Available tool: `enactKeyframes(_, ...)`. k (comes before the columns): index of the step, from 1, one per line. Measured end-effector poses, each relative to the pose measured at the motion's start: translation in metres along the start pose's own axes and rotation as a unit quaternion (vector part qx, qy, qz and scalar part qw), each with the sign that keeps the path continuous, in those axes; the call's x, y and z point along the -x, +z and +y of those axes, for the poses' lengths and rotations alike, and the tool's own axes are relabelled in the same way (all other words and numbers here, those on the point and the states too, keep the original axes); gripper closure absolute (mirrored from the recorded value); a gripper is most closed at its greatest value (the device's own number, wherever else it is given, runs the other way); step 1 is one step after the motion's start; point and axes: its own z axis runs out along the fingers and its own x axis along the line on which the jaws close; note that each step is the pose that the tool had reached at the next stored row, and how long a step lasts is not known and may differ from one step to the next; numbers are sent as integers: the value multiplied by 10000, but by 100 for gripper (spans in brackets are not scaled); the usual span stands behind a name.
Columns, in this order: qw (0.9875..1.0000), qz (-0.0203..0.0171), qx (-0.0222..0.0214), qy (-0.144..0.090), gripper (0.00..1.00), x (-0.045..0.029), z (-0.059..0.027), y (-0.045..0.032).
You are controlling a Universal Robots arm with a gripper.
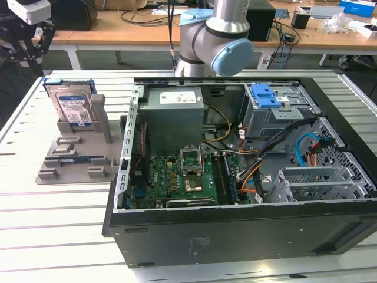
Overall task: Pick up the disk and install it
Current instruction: 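Pick up the disk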
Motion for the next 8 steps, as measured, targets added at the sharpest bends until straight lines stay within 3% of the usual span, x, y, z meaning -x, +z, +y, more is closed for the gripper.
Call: enactKeyframes(8,9985,18,13,-541,89,0,0,0)
